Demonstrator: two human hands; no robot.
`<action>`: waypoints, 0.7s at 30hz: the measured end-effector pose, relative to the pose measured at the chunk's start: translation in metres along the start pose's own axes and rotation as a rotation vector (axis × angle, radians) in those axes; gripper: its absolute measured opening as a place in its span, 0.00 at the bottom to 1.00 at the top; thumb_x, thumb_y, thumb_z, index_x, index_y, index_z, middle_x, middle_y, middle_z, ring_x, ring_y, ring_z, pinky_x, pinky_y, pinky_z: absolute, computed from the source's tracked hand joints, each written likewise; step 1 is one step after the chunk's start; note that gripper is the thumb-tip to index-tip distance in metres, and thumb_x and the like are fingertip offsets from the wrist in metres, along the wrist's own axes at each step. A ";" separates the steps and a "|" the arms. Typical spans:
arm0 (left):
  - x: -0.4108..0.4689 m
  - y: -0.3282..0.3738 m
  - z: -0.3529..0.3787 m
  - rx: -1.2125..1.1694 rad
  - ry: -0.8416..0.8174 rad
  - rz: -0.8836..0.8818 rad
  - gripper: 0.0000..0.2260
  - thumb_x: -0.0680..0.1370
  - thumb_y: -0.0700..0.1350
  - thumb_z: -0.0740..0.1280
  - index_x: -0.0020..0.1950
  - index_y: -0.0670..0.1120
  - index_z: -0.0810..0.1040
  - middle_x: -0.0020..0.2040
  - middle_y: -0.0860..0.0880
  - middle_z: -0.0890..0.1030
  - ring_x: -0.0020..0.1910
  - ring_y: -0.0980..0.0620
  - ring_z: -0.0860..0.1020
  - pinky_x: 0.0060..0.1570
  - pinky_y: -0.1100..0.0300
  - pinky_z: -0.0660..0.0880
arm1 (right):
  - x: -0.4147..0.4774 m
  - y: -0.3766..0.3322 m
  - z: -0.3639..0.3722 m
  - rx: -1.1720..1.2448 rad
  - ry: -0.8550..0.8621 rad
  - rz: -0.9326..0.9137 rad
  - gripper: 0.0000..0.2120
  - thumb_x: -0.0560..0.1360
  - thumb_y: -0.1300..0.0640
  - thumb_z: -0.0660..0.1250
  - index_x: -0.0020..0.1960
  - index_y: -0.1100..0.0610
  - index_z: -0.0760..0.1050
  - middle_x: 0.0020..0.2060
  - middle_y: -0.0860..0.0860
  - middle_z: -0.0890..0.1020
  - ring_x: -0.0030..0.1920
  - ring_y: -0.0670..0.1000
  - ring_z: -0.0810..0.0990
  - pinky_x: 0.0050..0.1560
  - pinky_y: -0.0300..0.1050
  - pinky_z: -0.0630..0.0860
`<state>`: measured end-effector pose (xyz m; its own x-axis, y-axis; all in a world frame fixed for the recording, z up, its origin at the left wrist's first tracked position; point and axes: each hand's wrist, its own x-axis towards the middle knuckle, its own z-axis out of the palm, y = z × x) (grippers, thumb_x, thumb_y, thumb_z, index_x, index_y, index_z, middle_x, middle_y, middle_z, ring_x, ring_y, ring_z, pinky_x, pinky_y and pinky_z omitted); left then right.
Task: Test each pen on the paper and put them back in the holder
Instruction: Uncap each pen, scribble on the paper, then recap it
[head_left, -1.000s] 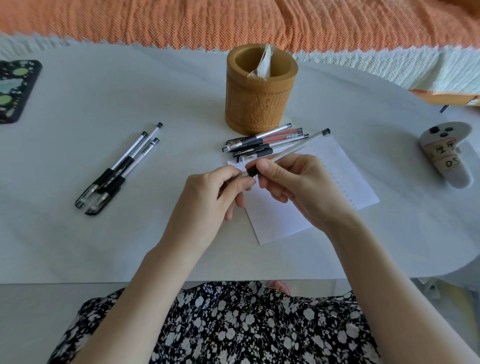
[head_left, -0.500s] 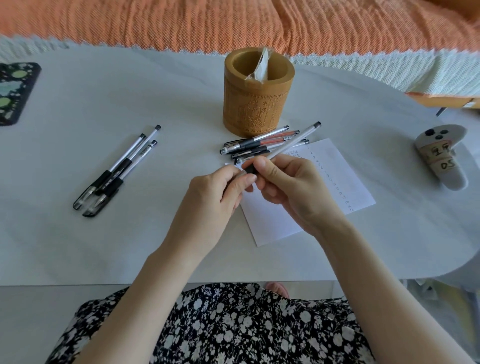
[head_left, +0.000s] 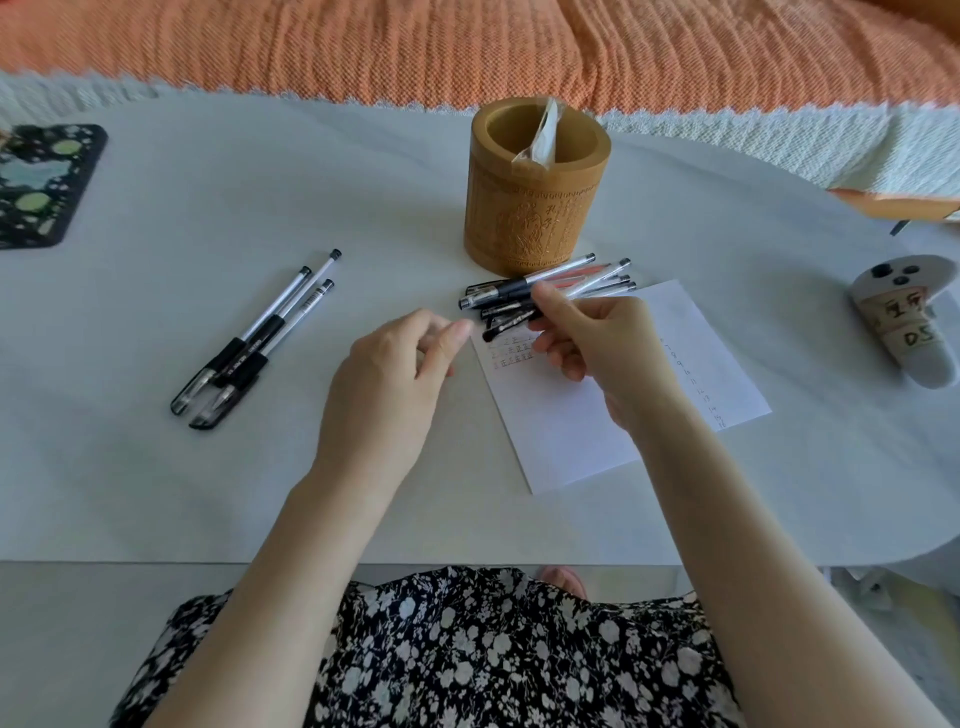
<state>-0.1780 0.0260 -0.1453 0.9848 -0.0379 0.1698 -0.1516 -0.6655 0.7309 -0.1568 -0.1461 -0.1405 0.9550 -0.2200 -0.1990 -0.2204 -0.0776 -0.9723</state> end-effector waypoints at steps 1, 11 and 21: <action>0.000 -0.002 -0.003 0.022 0.031 0.003 0.10 0.79 0.52 0.61 0.45 0.49 0.78 0.36 0.55 0.79 0.35 0.57 0.76 0.36 0.60 0.70 | 0.004 0.000 0.001 -0.014 0.022 0.007 0.17 0.76 0.51 0.68 0.37 0.64 0.80 0.24 0.52 0.79 0.21 0.45 0.71 0.22 0.35 0.66; 0.005 -0.022 -0.017 0.105 0.218 -0.002 0.06 0.77 0.41 0.64 0.51 0.46 0.80 0.46 0.50 0.82 0.45 0.49 0.77 0.47 0.58 0.72 | 0.007 0.001 0.001 -0.189 0.082 -0.061 0.17 0.79 0.55 0.61 0.35 0.59 0.79 0.27 0.52 0.80 0.24 0.47 0.72 0.24 0.37 0.67; 0.013 -0.038 -0.028 0.314 0.238 -0.120 0.10 0.77 0.37 0.62 0.55 0.44 0.79 0.56 0.42 0.76 0.57 0.41 0.72 0.58 0.53 0.66 | -0.002 0.003 -0.006 -0.239 0.031 -0.139 0.15 0.80 0.57 0.60 0.39 0.60 0.81 0.28 0.51 0.81 0.26 0.49 0.74 0.24 0.36 0.67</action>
<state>-0.1620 0.0720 -0.1525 0.9410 0.2030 0.2709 0.0328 -0.8513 0.5237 -0.1605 -0.1519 -0.1420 0.9736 -0.2206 -0.0582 -0.1318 -0.3359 -0.9326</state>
